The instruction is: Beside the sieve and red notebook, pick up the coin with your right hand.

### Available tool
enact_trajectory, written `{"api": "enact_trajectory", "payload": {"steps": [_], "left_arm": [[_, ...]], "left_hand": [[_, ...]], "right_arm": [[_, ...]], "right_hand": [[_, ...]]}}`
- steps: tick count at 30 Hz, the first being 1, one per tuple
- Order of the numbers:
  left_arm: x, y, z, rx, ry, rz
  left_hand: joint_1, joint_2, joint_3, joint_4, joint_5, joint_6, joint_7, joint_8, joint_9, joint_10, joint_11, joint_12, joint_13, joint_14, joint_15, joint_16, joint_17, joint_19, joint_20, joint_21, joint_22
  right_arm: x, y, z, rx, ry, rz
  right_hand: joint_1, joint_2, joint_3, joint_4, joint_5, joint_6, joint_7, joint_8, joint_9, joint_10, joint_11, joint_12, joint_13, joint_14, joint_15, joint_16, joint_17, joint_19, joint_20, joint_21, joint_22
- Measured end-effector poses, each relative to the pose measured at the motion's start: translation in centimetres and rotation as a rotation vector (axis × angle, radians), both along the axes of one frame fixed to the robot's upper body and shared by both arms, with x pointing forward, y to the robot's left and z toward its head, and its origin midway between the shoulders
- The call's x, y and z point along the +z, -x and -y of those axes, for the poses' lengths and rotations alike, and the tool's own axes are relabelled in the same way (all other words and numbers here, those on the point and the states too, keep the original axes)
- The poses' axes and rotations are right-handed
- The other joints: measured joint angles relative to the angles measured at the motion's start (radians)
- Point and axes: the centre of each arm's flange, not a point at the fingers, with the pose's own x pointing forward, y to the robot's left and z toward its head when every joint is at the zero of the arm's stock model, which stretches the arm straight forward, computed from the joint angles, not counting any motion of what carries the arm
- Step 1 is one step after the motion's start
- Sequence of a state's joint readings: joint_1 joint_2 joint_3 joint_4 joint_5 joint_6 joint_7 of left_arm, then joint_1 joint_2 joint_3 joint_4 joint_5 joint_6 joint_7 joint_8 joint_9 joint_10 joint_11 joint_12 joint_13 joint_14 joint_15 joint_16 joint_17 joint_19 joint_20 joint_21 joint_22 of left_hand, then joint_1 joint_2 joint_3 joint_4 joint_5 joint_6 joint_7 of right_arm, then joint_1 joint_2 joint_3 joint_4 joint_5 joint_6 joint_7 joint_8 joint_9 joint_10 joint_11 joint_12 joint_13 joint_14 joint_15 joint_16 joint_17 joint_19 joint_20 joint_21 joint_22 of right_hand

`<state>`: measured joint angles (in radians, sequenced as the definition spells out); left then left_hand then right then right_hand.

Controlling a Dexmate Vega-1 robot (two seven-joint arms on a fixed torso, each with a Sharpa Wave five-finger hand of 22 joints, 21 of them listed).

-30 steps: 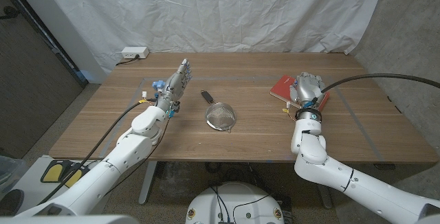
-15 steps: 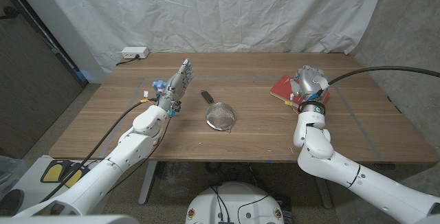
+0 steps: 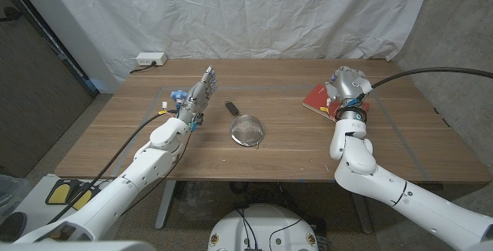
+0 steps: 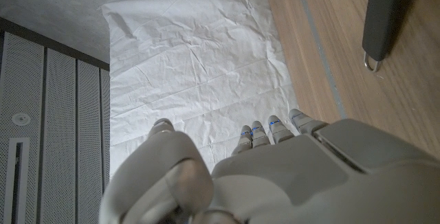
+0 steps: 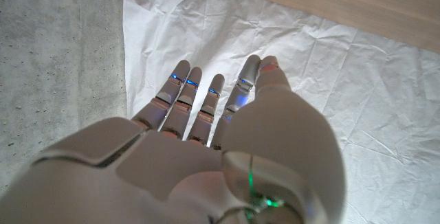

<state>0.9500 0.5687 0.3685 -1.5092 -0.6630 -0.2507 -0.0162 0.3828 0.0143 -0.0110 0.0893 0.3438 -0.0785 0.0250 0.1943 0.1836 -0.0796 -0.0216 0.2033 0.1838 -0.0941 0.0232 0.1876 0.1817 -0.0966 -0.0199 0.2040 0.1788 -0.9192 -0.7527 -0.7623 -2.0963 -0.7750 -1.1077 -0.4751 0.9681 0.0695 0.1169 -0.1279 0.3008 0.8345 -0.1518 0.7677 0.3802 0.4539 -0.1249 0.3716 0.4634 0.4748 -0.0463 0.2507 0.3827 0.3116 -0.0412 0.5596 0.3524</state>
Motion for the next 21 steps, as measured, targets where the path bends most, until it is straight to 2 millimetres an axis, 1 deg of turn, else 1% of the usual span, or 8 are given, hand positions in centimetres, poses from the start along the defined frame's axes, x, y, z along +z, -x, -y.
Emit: {"api": "enact_trajectory", "payload": {"steps": [4, 6, 9, 21], "left_arm": [[-0.1, -0.3, -0.1, -0.002, 0.0, -0.005], [-0.1, -0.3, -0.1, -0.003, 0.0, -0.006], [-0.1, -0.6, -0.1, -0.007, -0.002, -0.009], [0.0, -0.9, 0.0, -0.011, -0.007, -0.018]], "left_hand": [[0.003, 0.003, 0.0, 0.0, 0.0, 0.0, 0.0, 0.0, 0.0, 0.0, 0.0, 0.0, 0.0, 0.0, 0.0, 0.0, 0.0, 0.0, 0.0, 0.0, 0.0], [0.003, 0.003, 0.0, 0.0, 0.0, 0.0, 0.0, 0.0, 0.0, 0.0, 0.0, 0.0, 0.0, 0.0, 0.0, 0.0, 0.0, 0.0, 0.0, 0.0, 0.0], [0.003, 0.003, 0.0, 0.0, 0.0, 0.0, 0.0, 0.0, 0.0, 0.0, 0.0, 0.0, 0.0, 0.0, 0.0, 0.0, 0.0, 0.0, 0.0, 0.0, 0.0], [0.003, 0.003, 0.0, 0.0, 0.0, 0.0, 0.0, 0.0, 0.0, 0.0, 0.0, 0.0, 0.0, 0.0, 0.0, 0.0, 0.0, -0.004, -0.004, 0.0, 0.0]], "right_arm": [[0.5, 0.3, 0.0, -0.004, 0.002, 0.008], [0.7, 0.5, 0.0, -0.005, 0.003, 0.011], [1.0, 0.7, -0.1, -0.007, 0.006, 0.015], [1.4, 1.1, -0.2, -0.009, 0.007, 0.027]], "right_hand": [[0.0, 0.0, 0.0, 0.0, 0.0, 0.0, 0.0, 0.0, -0.005, 0.0, 0.0, 0.0, 0.0, 0.0, 0.0, 0.0, 0.0, 0.0, 0.0, 0.0, 0.0], [0.0, 0.0, 0.0, 0.0, 0.0, 0.0, 0.0, 0.0, -0.005, 0.0, 0.0, 0.0, 0.0, 0.0, 0.0, 0.0, 0.0, -0.006, -0.005, 0.0, 0.0], [0.003, 0.003, 0.0, 0.0, 0.0, 0.004, 0.003, 0.0, -0.009, 0.0, 0.0, 0.0, 0.0, 0.0, 0.0, 0.0, 0.0, -0.013, 0.002, 0.0, 0.0], [0.003, 0.003, -0.002, 0.002, 0.0, 0.004, 0.003, -0.001, -0.018, 0.0, 0.0, 0.0, 0.0, 0.0, 0.0, 0.0, 0.0, -0.013, 0.002, 0.008, 0.0]]}}
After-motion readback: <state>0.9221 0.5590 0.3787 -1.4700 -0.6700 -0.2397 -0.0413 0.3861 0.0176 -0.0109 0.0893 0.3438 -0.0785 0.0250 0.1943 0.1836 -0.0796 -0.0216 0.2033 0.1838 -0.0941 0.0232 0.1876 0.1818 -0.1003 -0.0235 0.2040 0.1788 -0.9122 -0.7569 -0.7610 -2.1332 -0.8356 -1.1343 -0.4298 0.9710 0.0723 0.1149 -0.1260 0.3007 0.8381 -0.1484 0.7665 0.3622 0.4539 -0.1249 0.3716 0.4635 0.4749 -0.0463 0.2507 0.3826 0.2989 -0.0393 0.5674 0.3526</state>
